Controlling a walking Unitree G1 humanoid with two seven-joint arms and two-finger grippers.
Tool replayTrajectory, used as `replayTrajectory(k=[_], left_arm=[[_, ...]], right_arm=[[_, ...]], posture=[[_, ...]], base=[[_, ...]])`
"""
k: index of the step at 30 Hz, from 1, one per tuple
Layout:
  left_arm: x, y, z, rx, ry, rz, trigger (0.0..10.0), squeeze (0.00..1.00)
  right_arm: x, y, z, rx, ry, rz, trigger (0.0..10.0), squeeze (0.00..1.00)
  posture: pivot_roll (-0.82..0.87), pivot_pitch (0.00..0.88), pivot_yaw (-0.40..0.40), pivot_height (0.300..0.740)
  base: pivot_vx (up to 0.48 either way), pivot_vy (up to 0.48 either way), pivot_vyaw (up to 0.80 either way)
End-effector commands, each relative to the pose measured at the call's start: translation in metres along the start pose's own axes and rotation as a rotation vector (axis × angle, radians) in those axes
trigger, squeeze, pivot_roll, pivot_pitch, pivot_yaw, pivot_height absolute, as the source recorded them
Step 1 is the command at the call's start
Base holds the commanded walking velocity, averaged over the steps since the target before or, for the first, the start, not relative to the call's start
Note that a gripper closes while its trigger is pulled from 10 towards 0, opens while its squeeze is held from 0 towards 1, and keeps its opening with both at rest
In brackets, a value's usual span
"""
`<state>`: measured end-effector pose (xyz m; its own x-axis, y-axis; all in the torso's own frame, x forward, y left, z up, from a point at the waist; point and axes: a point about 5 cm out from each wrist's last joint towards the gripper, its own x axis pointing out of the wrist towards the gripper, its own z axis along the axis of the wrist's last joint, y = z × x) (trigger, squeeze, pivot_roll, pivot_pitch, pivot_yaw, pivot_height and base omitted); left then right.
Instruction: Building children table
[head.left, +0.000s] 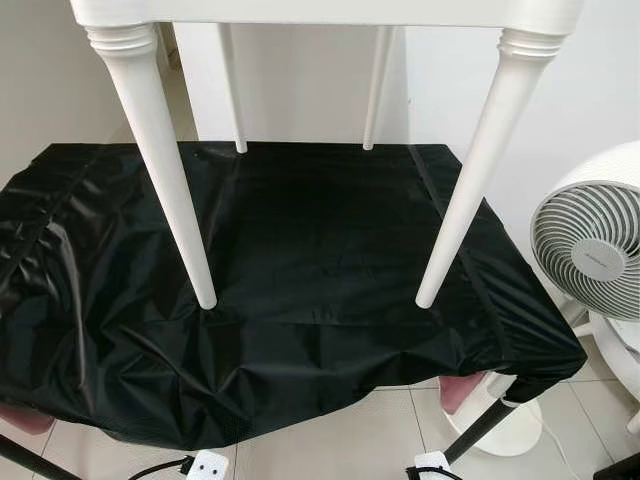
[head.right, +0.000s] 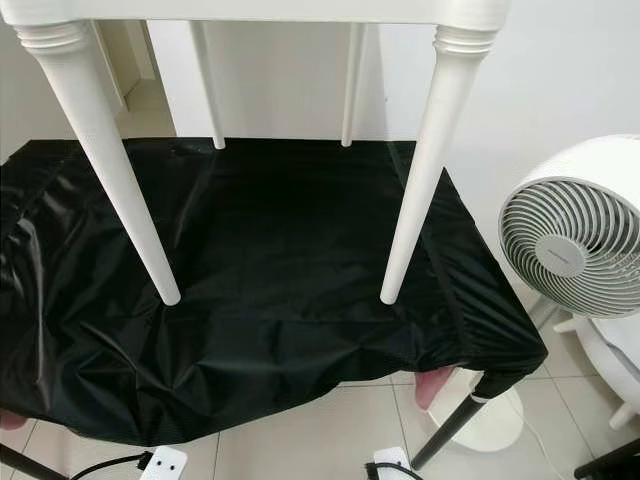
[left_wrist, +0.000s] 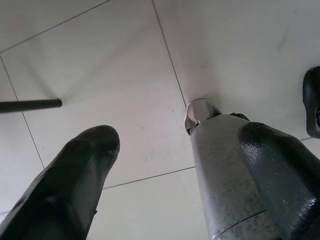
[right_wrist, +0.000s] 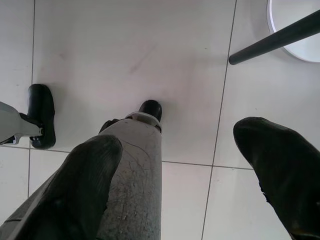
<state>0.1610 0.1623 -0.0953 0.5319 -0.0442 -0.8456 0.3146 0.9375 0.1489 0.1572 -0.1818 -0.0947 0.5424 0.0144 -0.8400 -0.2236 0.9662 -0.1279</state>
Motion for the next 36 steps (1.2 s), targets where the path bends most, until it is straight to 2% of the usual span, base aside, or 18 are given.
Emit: replayTrajectory(k=[1,5,10,16,29,32,36], left_arm=[[-0.001,-0.004,-0.01,0.006,0.046,-0.028,10.0,0.0],[-0.001,-0.003,-0.009,-0.002,0.042,-0.021,10.0,0.0],[0.0,0.001,-0.004,-0.016,0.028,-0.012,10.0,0.0],[0.002,0.005,0.006,0.033,0.01,-0.01,10.0,0.0],[0.002,0.008,0.009,0.068,0.01,-0.01,10.0,0.0],[0.002,0.005,0.006,0.064,0.019,-0.017,10.0,0.0],[0.001,0.004,0.004,0.044,0.024,-0.018,10.0,0.0]], right_arm=[[0.0,0.003,-0.003,0.016,0.022,0.01,10.0,0.0],[0.001,0.003,0.0,0.026,0.014,0.008,10.0,0.0],[0.002,0.013,0.005,0.038,-0.013,0.021,10.0,0.0],[0.003,0.023,0.011,0.069,-0.032,0.021,10.0,0.0],[0.002,0.026,0.008,0.064,-0.025,0.022,10.0,0.0],[0.004,0.017,0.014,0.058,-0.029,0.017,10.0,0.0],[0.004,0.014,0.016,0.057,-0.032,0.016,10.0,0.0]], posture=[[0.04,0.01,0.021,0.74],[0.04,0.016,0.022,0.74],[0.04,0.0,0.028,0.74],[0.05,0.0,0.034,0.74],[0.07,0.0,0.026,0.74],[0.07,0.0,0.021,0.74],[0.06,0.0,0.024,0.74]], base=[[0.0,0.0,0.0],[0.0,0.0,0.0],[0.0,0.0,0.0],[0.0,0.0,0.0],[0.0,0.0,0.0],[0.0,0.0,0.0],[0.0,0.0,0.0]])
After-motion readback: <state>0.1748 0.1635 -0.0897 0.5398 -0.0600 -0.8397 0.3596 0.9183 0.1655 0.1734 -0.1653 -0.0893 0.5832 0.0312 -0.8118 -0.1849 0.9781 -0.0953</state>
